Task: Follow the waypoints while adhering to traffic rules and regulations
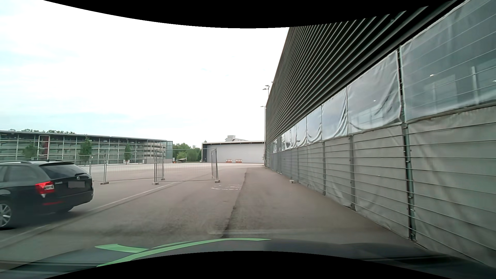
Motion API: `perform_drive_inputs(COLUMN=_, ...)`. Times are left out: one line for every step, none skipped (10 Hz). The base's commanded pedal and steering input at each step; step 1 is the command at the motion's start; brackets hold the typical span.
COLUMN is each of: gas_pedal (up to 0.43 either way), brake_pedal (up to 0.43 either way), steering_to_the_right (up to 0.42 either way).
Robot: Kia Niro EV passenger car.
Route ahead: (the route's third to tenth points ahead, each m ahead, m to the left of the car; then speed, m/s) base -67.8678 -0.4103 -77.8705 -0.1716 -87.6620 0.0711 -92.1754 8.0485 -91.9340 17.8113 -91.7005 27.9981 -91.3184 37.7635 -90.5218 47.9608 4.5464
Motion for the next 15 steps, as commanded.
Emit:
perform_drive_inputs(gas_pedal=0.000, brake_pedal=0.000, steering_to_the_right=-0.081)
perform_drive_inputs(gas_pedal=0.000, brake_pedal=0.000, steering_to_the_right=-0.096)
perform_drive_inputs(gas_pedal=0.000, brake_pedal=0.000, steering_to_the_right=-0.113)
perform_drive_inputs(gas_pedal=0.000, brake_pedal=0.000, steering_to_the_right=-0.130)
perform_drive_inputs(gas_pedal=0.000, brake_pedal=0.000, steering_to_the_right=-0.146)
perform_drive_inputs(gas_pedal=0.000, brake_pedal=0.000, steering_to_the_right=-0.170)
perform_drive_inputs(gas_pedal=0.000, brake_pedal=0.000, steering_to_the_right=-0.197)
perform_drive_inputs(gas_pedal=0.000, brake_pedal=0.000, steering_to_the_right=-0.214)
perform_drive_inputs(gas_pedal=0.000, brake_pedal=0.006, steering_to_the_right=-0.234)
perform_drive_inputs(gas_pedal=0.000, brake_pedal=0.006, steering_to_the_right=-0.261)
perform_drive_inputs(gas_pedal=0.000, brake_pedal=0.000, steering_to_the_right=-0.293)
perform_drive_inputs(gas_pedal=0.000, brake_pedal=0.000, steering_to_the_right=-0.321)
perform_drive_inputs(gas_pedal=0.000, brake_pedal=0.000, steering_to_the_right=-0.351)
perform_drive_inputs(gas_pedal=0.000, brake_pedal=0.000, steering_to_the_right=-0.379)
perform_drive_inputs(gas_pedal=0.000, brake_pedal=0.000, steering_to_the_right=-0.396)
